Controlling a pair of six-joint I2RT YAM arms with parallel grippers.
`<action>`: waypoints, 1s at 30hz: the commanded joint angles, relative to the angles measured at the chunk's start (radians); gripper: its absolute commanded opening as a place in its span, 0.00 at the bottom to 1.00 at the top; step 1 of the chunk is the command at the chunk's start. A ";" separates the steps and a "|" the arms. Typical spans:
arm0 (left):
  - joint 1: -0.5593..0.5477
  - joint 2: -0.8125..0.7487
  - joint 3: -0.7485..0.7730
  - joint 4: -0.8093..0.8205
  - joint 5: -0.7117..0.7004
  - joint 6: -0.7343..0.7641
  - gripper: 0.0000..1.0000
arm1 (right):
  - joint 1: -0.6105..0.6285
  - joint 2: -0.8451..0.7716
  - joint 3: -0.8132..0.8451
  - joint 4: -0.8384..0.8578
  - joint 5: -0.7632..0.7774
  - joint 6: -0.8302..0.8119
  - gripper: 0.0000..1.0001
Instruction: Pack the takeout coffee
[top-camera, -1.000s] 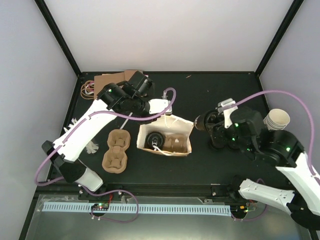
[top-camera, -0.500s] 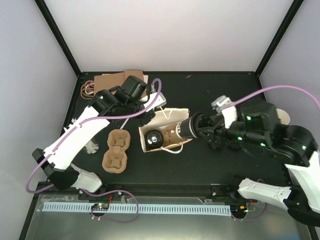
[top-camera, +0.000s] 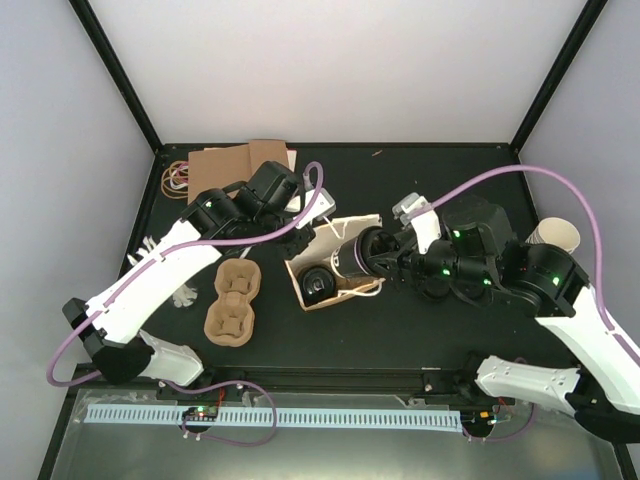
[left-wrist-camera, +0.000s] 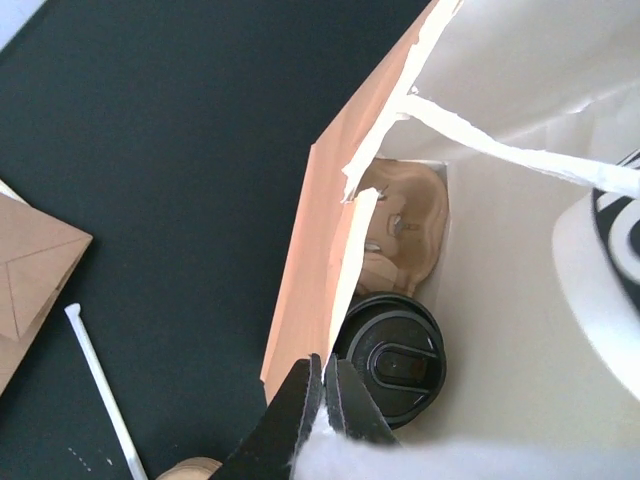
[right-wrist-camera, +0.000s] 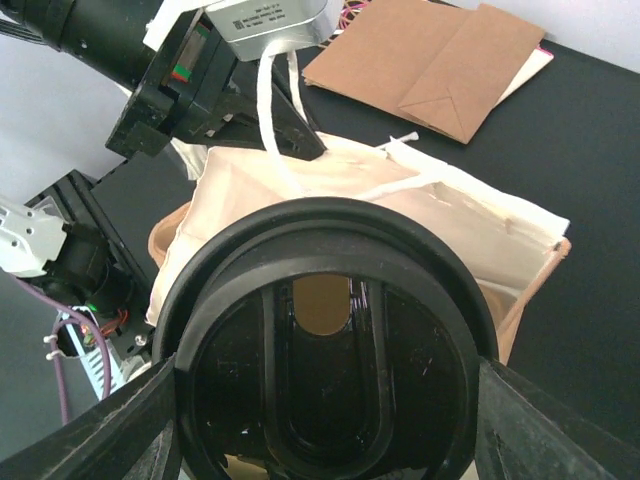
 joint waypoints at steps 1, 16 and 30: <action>-0.022 -0.029 0.005 0.083 -0.068 -0.003 0.02 | 0.041 0.020 -0.046 0.080 0.092 0.010 0.47; -0.150 -0.081 -0.122 0.199 -0.296 0.031 0.02 | 0.252 -0.098 -0.463 0.288 0.293 0.176 0.48; -0.361 -0.148 -0.183 0.189 -0.364 -0.054 0.02 | 0.548 -0.079 -0.557 0.317 0.786 0.341 0.48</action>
